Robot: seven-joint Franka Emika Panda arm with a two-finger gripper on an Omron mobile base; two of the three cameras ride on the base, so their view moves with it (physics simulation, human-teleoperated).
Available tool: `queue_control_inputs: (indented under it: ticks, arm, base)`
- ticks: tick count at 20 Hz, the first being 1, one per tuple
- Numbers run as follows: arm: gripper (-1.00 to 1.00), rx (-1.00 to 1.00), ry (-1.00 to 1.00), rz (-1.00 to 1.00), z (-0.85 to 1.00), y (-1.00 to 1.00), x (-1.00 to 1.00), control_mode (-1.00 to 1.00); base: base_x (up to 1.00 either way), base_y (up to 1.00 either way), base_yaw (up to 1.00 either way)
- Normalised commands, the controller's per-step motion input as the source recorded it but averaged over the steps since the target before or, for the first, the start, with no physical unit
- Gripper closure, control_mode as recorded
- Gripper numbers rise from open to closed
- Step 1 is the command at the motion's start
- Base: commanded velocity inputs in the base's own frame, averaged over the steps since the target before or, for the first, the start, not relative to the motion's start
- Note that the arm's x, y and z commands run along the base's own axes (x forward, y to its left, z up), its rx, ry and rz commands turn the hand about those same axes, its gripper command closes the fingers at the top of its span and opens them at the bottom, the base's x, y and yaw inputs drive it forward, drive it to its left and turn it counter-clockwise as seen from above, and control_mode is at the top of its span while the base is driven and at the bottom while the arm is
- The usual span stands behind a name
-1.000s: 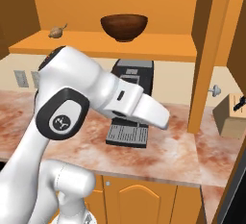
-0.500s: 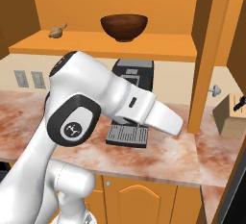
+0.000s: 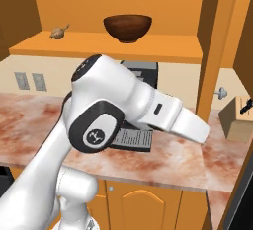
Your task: Pick the mug and place it in the sink. Pick the bowl and place it in the open cabinet and then close the cabinet.
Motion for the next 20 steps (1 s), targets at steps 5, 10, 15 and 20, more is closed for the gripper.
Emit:
queue_control_inputs:
  ticks: [5, 10, 15, 20]
  arm:
    - [-1.0, 0.02, -0.01, 0.01, -0.08, -0.14, 0.0, -1.0]
    - [-1.0, 0.0, -0.15, 0.06, -0.16, -0.04, 0.0, -1.0]
    - [-1.0, 0.02, -0.12, 0.09, -0.07, -0.06, 0.02, -1.0]
    - [-1.0, 0.02, -0.05, 0.07, 0.0, -0.04, 0.0, -1.0]
  base:
    - [0.0, 0.0, 0.0]
    - [0.0, 0.0, 0.0]
    - [0.0, 0.0, 0.0]
    - [0.0, 0.0, 0.0]
